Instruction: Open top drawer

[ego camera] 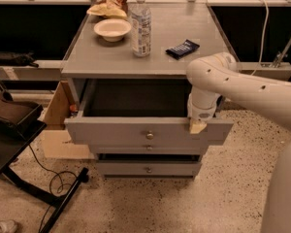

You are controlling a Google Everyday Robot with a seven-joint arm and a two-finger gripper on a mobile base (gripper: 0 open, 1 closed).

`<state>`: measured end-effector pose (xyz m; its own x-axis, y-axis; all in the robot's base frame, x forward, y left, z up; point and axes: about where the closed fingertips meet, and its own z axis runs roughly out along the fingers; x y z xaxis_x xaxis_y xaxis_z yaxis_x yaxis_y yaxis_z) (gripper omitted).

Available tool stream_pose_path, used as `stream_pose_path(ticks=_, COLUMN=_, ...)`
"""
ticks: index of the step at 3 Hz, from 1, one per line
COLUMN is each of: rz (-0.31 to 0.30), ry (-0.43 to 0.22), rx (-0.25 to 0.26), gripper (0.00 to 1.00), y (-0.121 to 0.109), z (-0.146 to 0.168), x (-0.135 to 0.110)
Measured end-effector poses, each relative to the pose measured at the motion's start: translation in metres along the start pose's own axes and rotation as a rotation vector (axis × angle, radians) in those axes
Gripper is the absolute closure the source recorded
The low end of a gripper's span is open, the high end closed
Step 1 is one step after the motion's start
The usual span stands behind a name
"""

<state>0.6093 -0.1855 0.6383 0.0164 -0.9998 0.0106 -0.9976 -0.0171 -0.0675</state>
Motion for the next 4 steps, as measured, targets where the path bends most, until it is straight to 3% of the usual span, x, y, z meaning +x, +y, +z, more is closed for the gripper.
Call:
stream_pose_path(ticks=3, rz=-0.027, ry=-0.023, rx=-0.025, gripper=1.0, y=0.011, z=-0.001, x=-0.001)
stream_pose_path(ticks=4, rz=-0.027, ry=-0.023, rx=-0.026, gripper=0.84, y=0.011, z=-0.001, x=-0.001)
